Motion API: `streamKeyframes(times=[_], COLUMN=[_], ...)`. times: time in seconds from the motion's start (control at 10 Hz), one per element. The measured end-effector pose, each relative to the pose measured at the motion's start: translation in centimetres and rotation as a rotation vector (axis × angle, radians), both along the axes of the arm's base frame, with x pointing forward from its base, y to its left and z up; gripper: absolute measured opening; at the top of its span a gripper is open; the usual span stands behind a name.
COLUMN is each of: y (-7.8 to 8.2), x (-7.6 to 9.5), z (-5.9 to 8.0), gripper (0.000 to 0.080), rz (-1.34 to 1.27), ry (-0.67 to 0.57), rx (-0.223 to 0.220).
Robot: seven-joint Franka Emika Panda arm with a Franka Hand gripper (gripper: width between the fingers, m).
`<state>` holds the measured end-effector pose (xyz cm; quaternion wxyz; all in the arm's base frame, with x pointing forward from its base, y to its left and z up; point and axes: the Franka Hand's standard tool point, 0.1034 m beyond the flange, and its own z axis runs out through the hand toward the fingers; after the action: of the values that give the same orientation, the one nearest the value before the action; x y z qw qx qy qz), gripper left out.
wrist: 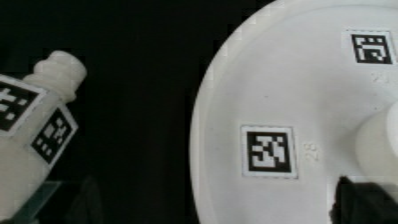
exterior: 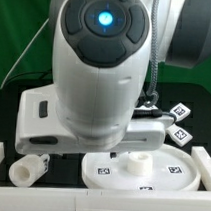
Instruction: Assemble round table
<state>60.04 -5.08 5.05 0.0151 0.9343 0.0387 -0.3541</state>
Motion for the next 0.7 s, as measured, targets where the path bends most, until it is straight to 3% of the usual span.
streamKeyframes(times=[0.1,0.2,0.3,0.7], y=[-1.5,-3.7,-4.7,-4.3], x=[-0.7,-0.4,-0.3,-0.5], z=[0.9,1.5,2.0,1.6], gripper=[0.0649,0.0649,0.0649,0.0649], rz=[-0.082,-0.129,-0.147,-0.140], ry=[0.011,-0.001,-0.018,-0.011], rx=[-0.053,-0.080,-0.082,-0.078])
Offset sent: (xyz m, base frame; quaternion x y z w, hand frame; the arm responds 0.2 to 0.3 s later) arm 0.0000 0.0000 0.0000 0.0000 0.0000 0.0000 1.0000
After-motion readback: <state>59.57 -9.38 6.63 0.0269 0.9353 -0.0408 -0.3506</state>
